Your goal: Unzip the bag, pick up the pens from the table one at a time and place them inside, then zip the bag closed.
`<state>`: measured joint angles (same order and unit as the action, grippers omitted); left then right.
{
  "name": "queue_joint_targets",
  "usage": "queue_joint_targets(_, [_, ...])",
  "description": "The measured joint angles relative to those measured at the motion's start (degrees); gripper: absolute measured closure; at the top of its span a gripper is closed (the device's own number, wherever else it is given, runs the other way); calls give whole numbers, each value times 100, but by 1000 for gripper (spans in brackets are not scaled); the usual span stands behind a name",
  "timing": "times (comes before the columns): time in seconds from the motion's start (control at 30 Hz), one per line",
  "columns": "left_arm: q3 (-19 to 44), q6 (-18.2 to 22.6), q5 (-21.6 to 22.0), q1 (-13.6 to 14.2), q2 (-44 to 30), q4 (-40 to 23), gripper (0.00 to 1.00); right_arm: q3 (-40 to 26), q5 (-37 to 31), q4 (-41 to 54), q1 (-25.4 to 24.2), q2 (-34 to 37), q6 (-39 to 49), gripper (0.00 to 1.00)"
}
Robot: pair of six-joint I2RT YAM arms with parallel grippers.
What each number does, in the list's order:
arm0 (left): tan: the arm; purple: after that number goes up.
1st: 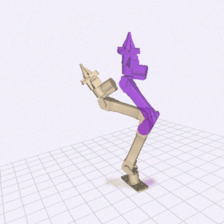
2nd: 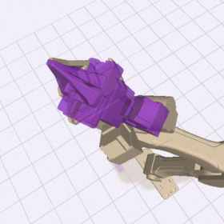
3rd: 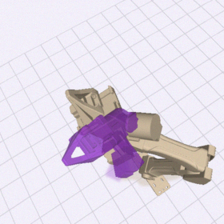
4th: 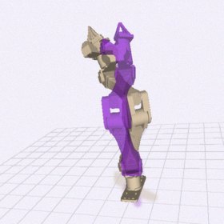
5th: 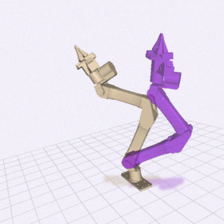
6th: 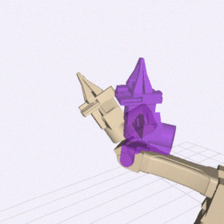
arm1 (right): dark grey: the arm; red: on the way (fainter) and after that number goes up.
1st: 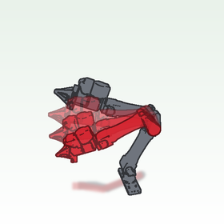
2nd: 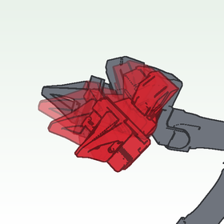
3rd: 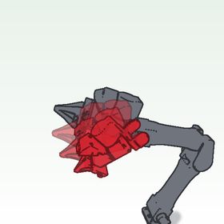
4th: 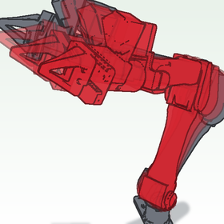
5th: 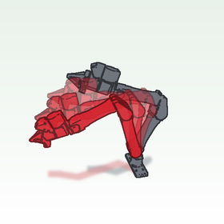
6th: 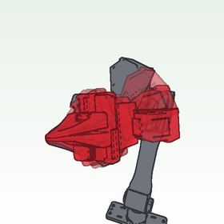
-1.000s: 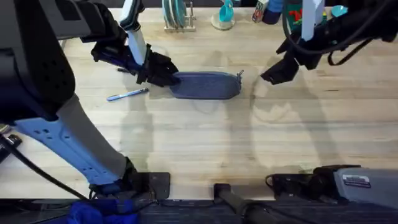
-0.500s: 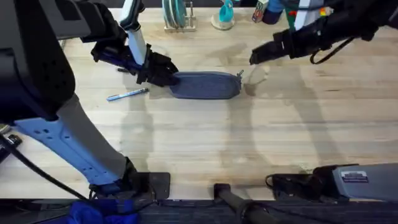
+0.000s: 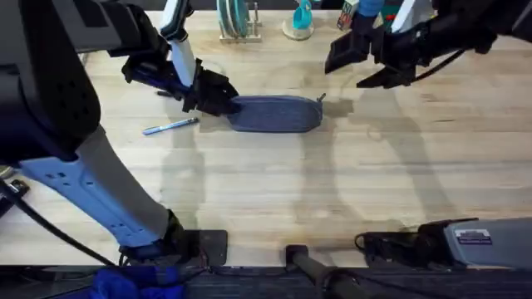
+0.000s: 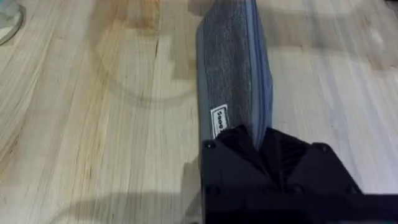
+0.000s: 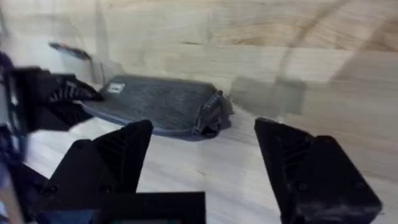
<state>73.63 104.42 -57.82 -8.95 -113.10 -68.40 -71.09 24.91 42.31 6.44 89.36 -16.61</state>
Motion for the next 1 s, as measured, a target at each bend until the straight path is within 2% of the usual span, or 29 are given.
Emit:
queue_joint_targets(0.2, [0,0,0,0,1,0,959,0,-195,-28,64,1,-962,5])
queue_joint_targets(0.43, [0,0,0,0,0,0,959,0,-536,-31,414,0,-1781,5])
queue_joint_targets(0.77, [0,0,0,0,0,0,959,0,-649,-29,555,0,-2541,5])
queue_joint_targets(1.0, [0,0,0,0,0,0,959,0,-673,11,555,0,-2716,5])
